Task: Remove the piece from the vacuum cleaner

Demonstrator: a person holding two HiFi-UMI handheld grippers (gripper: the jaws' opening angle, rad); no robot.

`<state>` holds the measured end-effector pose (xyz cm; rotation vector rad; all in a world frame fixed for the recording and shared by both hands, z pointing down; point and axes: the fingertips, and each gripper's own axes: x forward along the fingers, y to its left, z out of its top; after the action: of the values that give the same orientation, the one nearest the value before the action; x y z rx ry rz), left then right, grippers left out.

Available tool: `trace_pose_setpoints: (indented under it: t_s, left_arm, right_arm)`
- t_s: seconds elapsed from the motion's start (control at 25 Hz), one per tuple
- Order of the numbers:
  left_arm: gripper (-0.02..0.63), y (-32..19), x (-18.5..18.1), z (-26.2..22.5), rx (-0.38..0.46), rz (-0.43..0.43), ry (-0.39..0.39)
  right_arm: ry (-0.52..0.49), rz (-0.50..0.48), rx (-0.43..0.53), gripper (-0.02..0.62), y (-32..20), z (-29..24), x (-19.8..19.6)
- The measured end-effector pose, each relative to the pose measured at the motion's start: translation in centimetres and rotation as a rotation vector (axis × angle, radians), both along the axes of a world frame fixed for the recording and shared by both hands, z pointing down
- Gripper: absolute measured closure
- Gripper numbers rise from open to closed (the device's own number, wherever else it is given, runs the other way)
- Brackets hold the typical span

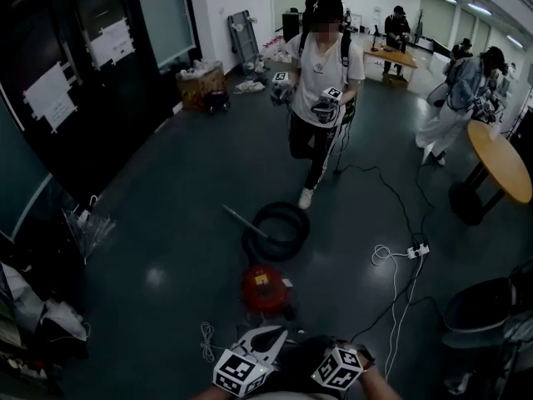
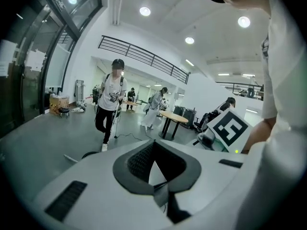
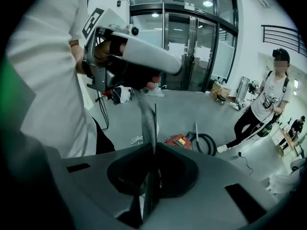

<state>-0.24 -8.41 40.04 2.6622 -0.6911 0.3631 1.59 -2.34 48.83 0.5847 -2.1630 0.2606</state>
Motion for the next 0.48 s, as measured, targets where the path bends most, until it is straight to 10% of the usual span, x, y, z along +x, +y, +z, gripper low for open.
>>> trace_pose_setpoints:
  t_s: [0.48]
  left_arm:
    - [0.601,0.0,-0.1,-3.3,0.027,0.025,0.013]
  right_arm:
    - [-0.016,-0.02,0.017,0.557,-0.5,-3.9,-1.6]
